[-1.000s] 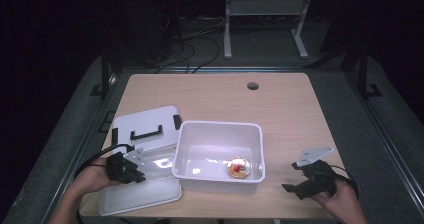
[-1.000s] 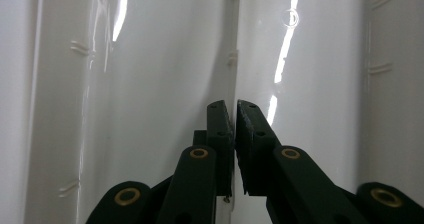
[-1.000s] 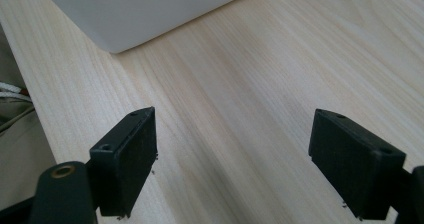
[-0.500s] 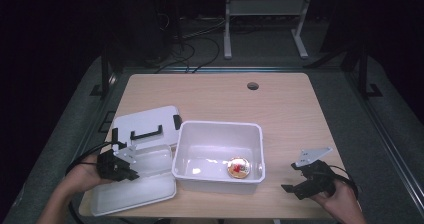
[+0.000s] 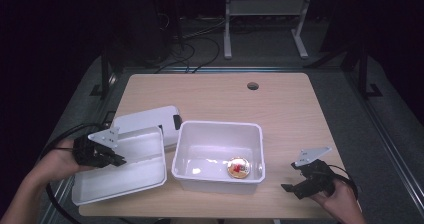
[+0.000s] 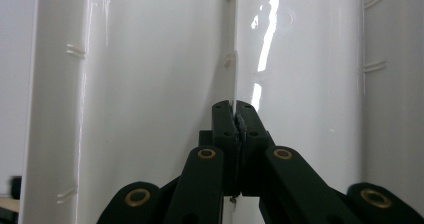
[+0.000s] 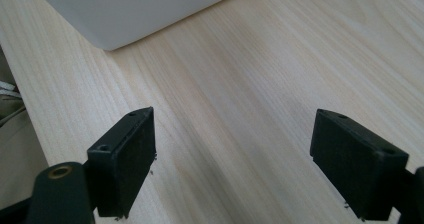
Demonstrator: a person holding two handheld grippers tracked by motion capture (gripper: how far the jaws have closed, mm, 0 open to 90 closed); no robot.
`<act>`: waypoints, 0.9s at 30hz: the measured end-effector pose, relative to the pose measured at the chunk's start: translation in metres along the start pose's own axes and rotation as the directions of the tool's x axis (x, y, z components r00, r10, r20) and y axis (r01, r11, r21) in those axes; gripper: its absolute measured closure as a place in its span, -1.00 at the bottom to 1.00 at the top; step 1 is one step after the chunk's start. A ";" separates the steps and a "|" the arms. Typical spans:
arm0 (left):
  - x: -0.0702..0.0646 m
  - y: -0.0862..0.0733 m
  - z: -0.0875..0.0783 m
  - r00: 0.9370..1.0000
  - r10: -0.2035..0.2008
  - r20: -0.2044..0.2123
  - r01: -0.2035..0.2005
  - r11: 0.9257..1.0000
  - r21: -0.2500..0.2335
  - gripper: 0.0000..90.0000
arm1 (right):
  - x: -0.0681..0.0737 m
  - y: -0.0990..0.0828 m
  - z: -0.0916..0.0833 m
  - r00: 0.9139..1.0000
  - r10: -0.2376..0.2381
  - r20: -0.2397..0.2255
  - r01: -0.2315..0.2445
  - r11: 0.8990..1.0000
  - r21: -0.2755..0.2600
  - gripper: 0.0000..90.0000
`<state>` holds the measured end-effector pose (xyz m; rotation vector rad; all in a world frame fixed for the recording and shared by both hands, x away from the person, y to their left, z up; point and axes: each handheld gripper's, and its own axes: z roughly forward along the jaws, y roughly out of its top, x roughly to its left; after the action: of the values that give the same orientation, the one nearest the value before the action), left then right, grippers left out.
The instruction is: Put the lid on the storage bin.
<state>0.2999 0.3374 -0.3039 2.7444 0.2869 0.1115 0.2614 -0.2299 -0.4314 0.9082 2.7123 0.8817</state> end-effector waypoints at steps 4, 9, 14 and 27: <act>0.007 0.013 -0.016 1.000 0.006 0.003 -0.006 1.000 -0.030 0.99 | 0.000 -0.003 0.001 1.000 0.009 -0.004 -0.009 1.000 0.003 -0.62; 0.014 0.028 -0.028 1.000 0.008 0.014 -0.007 0.998 -0.070 0.98 | 0.000 -0.004 0.001 1.000 0.011 -0.004 -0.011 1.000 0.001 -0.62; 0.018 0.046 -0.027 1.000 0.022 0.018 -0.021 0.998 -0.057 0.99 | -0.002 -0.004 0.002 1.000 0.010 -0.008 -0.010 1.000 0.000 -0.62; 0.019 0.109 -0.015 0.996 0.089 0.031 -0.088 0.996 -0.028 0.98 | -0.001 -0.003 0.004 1.000 0.005 -0.008 -0.005 1.000 0.008 -0.62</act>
<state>0.3364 0.2481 -0.2486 2.7297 0.1541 0.0934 0.2621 -0.2309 -0.4363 0.9157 2.7236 0.8785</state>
